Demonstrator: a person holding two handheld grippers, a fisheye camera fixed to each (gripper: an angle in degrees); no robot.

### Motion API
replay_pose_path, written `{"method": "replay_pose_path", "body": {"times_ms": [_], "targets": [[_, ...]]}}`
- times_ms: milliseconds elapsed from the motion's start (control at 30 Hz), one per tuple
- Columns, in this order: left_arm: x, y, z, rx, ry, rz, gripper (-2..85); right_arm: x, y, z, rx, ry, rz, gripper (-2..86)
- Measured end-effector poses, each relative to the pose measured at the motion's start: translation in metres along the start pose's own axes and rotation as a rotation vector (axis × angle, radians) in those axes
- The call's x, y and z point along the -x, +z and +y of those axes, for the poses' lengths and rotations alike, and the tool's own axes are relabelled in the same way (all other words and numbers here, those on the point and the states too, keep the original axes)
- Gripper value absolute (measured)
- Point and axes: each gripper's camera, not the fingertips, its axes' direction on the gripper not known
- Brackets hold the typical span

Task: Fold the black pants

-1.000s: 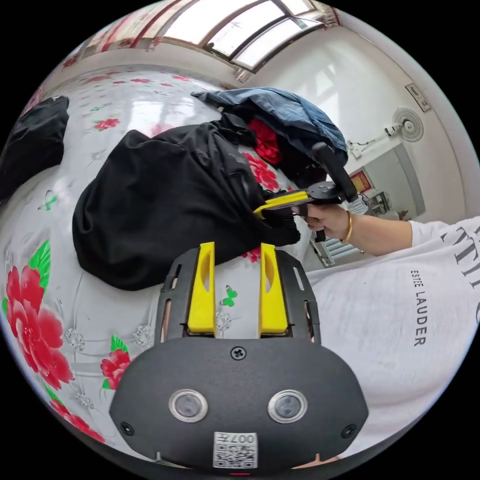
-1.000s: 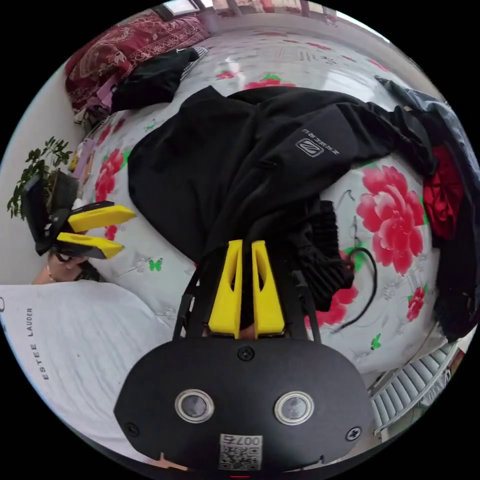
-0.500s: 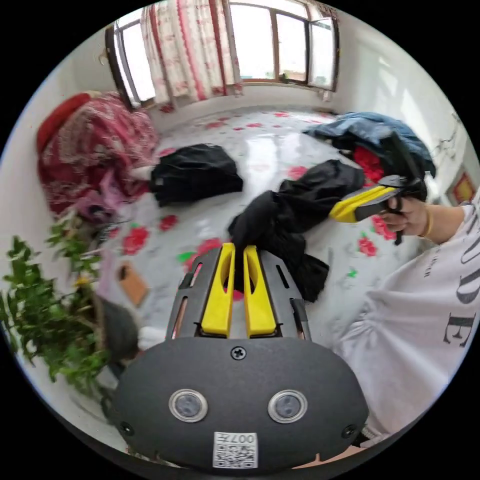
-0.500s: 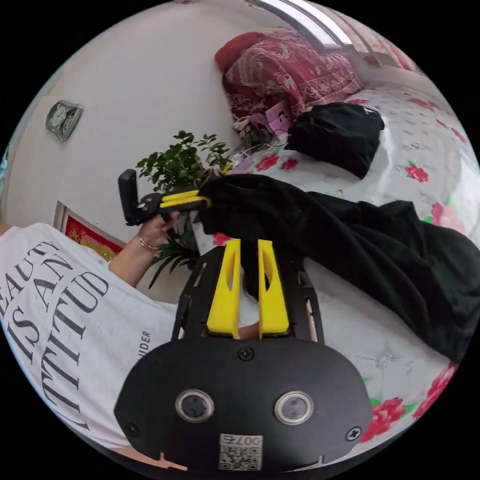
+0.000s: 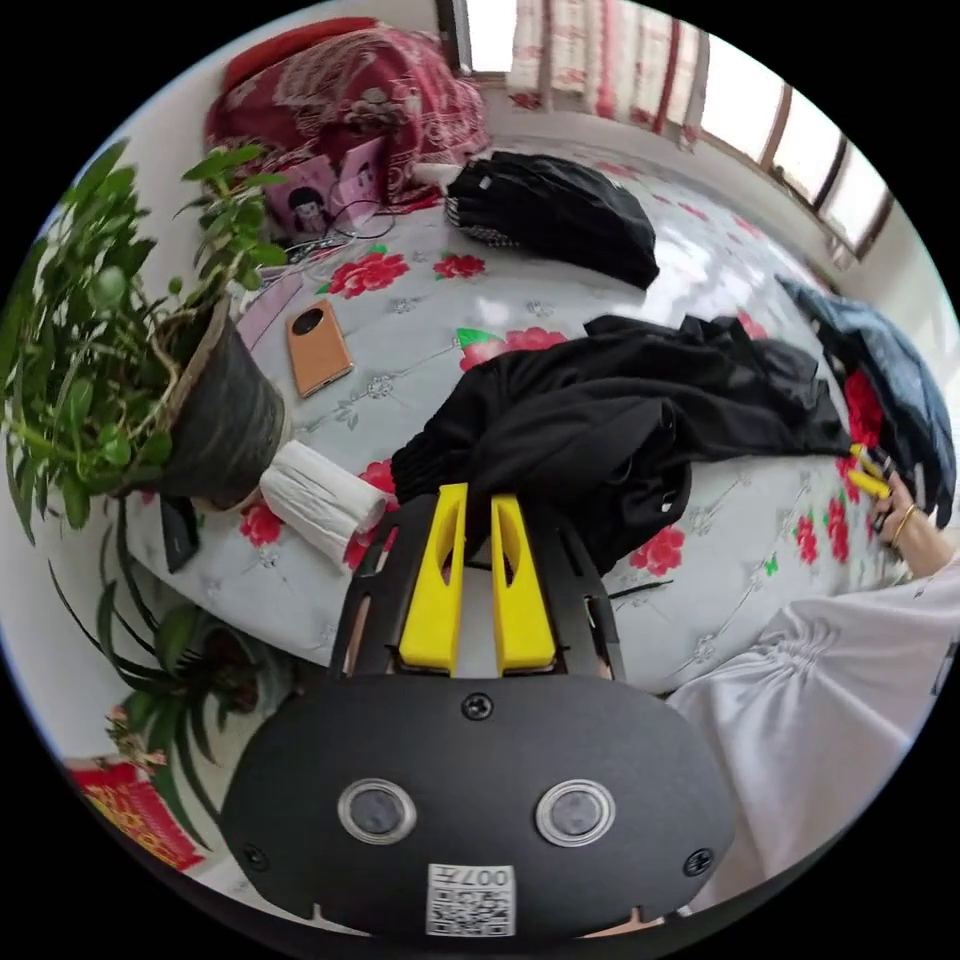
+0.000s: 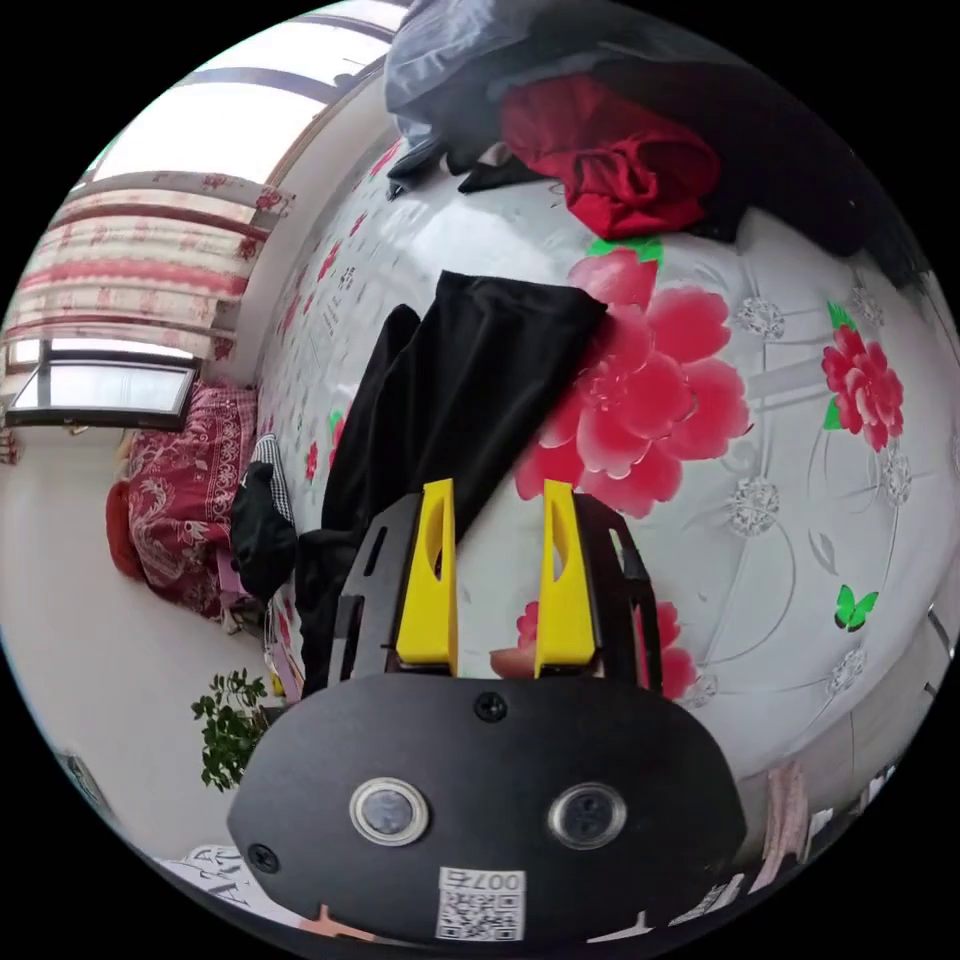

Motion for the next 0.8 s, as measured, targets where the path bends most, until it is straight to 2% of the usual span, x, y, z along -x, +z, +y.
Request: {"method": "replay_pose_path", "body": {"times_ms": [133, 267, 367, 500, 533, 667, 800], "targets": [[0.024, -0.031, 0.0, -0.082, -0.169, 0.116, 8.0, -0.001, 0.004, -0.025, -0.001, 0.042, -0.004, 8.0], [0.026, -0.041, -0.002, -0.097, -0.197, 0.094, 10.1, 0.0, 0.001, -0.041, -0.027, 0.06, -0.062, 4.7], [0.019, -0.022, -0.016, -0.052, -0.194, 0.103, 10.8, 0.006, -0.001, -0.051, 0.008, 0.035, -0.115, 1.6], [0.012, 0.047, -0.047, 0.143, -0.224, 0.123, 7.3, 0.028, -0.023, -0.058, -0.015, -0.034, -0.32, 0.1], [0.013, 0.052, -0.052, 0.139, -0.246, 0.113, 6.0, 0.032, -0.029, -0.058, -0.023, -0.045, -0.353, 0.0], [0.034, 0.024, -0.072, 0.072, -0.347, 0.241, 1.0, 0.062, -0.081, -0.055, -0.065, -0.175, -0.47, -0.2], [0.033, -0.087, -0.082, -0.233, -0.246, 0.318, -0.7, 0.077, -0.151, -0.032, -0.115, -0.338, -0.532, -0.2]]}}
